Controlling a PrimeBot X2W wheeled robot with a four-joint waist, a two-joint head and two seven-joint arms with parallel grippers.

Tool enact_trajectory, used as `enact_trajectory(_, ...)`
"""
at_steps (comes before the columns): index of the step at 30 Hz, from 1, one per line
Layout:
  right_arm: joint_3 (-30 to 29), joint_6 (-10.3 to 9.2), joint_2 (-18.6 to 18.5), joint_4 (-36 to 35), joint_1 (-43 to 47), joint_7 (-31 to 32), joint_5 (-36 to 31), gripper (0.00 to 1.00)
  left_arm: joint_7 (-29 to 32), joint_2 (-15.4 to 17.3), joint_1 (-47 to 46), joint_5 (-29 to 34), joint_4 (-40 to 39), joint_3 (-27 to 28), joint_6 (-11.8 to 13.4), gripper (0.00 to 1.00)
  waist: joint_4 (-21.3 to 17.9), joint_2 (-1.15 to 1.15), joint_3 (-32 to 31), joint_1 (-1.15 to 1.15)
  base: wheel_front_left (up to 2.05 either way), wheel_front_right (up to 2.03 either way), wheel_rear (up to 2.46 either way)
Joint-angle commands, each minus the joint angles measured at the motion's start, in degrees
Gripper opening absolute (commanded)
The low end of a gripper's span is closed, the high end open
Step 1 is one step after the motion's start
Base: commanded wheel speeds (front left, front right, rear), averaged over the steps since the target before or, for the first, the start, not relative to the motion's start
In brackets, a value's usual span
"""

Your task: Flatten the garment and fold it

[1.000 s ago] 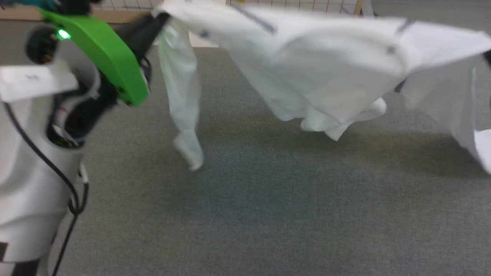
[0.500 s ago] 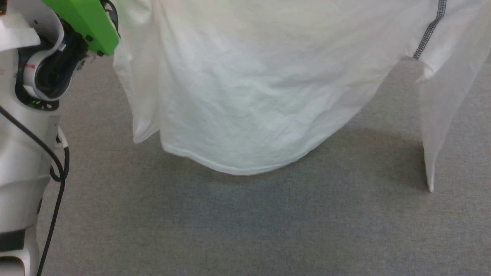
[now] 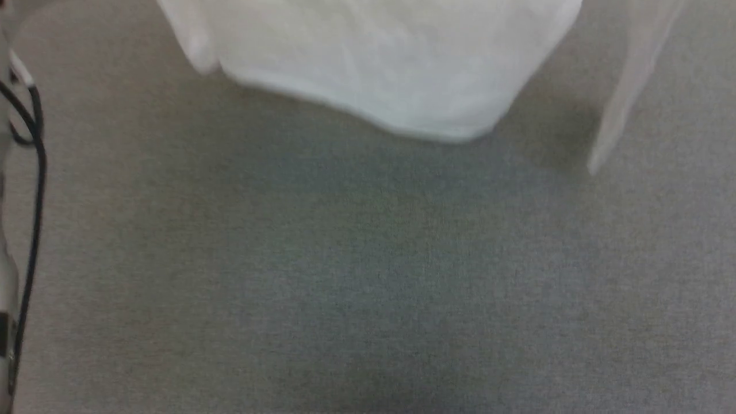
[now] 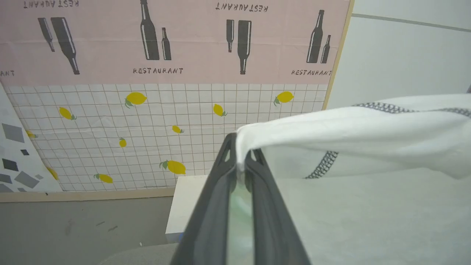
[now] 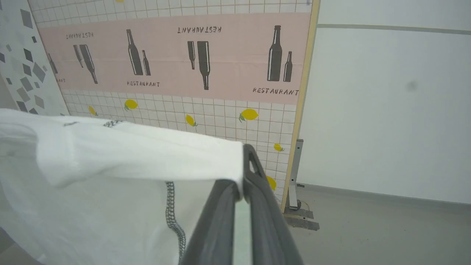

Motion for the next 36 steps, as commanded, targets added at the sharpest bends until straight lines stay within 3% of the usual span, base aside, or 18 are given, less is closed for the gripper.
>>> enact_trajectory(1, -2.75, -0.14, 0.65, 1.84, -3.85, -2.57, -1.93, 0.00, -1.02, 1.11, -3.00, 2.16, 1.76, -0.16, 0.49, 0.00, -3.10, 0.00, 9.33, 0.00, 0.00, 0.00, 0.00)
enact_trajectory(10, -8.96, -0.14, 5.69, 12.17, -19.69, -18.06, -12.79, 0.00, -14.40, -1.23, -15.71, 5.62, 9.77, 1.20, 0.61, 0.00, -3.72, 0.00, 15.51, 0.00, 0.00, 0.00, 0.00)
enact_trajectory(18, -7.14, -0.14, 5.14, 18.22, -20.00, -22.40, -10.52, 0.00, -21.37, -2.81, -14.92, 3.64, 16.36, 1.82, -3.38, 0.00, -2.41, 0.00, 17.75, 0.00, 0.00, 0.00, 0.00)
enact_trajectory(23, -3.00, -0.14, 2.39, 17.97, -13.05, -23.96, -5.55, 0.00, -24.63, -5.07, -10.52, 1.78, 20.08, 1.03, -6.81, 0.00, -0.66, 0.00, 16.53, 0.00, 0.00, 0.00, 0.00)
enact_trajectory(28, 0.57, -0.14, -0.94, 14.48, -2.27, -24.99, 0.94, 0.00, -27.50, -6.24, -3.84, -0.06, 21.64, 0.40, -8.62, 0.00, 0.71, 0.00, 12.41, 0.00, 0.00, 0.00, 0.00)
enact_trajectory(36, 3.01, -0.14, -3.67, 5.04, 22.44, -25.39, 8.09, 0.00, -29.69, -7.72, 17.15, -4.05, 18.91, -1.71, -9.85, 0.00, 2.30, 0.00, 1.29, 0.00, 0.00, 0.00, 0.00)
